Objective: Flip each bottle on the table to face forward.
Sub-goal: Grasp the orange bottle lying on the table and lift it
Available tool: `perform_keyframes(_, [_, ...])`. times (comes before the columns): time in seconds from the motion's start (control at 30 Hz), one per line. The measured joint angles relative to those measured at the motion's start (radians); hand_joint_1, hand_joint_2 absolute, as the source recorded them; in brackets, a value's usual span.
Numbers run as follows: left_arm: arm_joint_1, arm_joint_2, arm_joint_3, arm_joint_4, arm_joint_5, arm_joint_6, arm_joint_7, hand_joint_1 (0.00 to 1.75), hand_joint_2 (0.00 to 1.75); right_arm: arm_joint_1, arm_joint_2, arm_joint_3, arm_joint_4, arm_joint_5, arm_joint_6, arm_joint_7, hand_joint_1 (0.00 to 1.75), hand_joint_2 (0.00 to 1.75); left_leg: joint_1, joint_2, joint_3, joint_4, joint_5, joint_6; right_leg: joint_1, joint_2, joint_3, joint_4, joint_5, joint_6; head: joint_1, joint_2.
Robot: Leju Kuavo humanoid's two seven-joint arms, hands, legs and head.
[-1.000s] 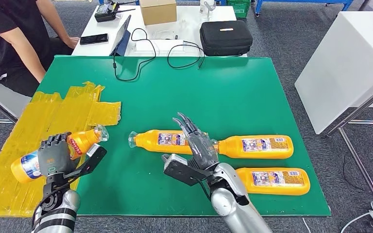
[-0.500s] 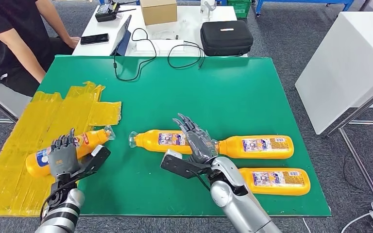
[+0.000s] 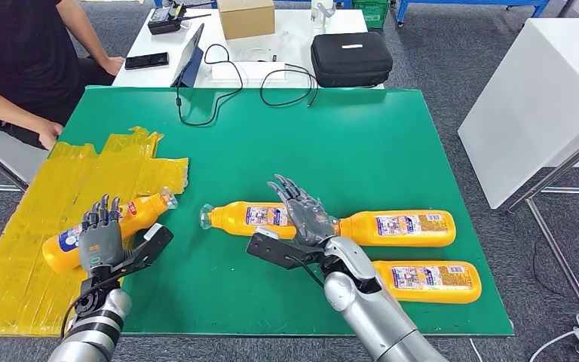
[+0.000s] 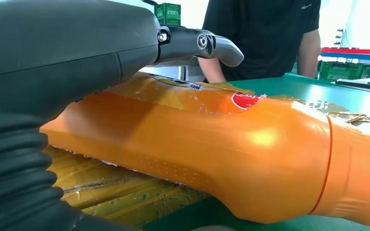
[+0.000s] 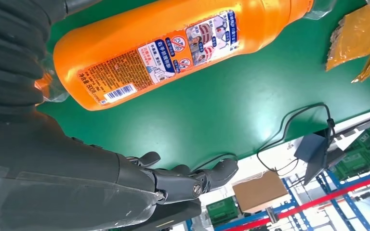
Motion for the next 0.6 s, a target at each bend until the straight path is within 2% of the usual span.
perform_keyframes(0.2, [-0.003, 0.003, -0.006, 0.006, 0.006, -0.001, 0.000, 0.00, 0.00, -0.015, 0.003, 0.007, 0.024, 0.013, 0.002, 0.014, 0.00, 1.75, 0.000, 0.000, 0.000, 0.000, 0.000, 0.000, 0.000, 0.000, 0.000, 0.000, 0.000, 0.000, 0.000, 0.000])
perform_keyframes(0.4, [-0.010, 0.004, -0.027, 0.006, 0.078, -0.017, -0.027, 0.00, 0.00, -0.085, 0.030, 0.030, 0.136, 0.075, 0.010, 0.072, 0.00, 1.75, 0.000, 0.000, 0.000, 0.000, 0.001, 0.000, 0.000, 0.000, 0.000, 0.000, 0.000, 0.000, 0.000, 0.000])
perform_keyframes(0.5, [-0.003, 0.001, -0.028, -0.030, 0.205, -0.072, -0.093, 0.00, 0.00, -0.124, 0.050, 0.045, 0.217, 0.126, 0.009, 0.117, 0.00, 1.75, 0.000, 0.000, 0.000, 0.000, 0.002, 0.000, 0.000, 0.000, 0.000, 0.001, 0.000, 0.000, 0.000, 0.000])
perform_keyframes(0.6, [0.023, -0.008, -0.027, -0.116, 0.361, -0.188, -0.161, 0.00, 0.00, -0.159, 0.067, 0.053, 0.304, 0.171, 0.013, 0.157, 0.00, 1.75, 0.000, 0.000, 0.000, 0.000, 0.002, 0.000, 0.000, 0.000, 0.000, 0.001, 0.000, 0.000, 0.000, 0.000])
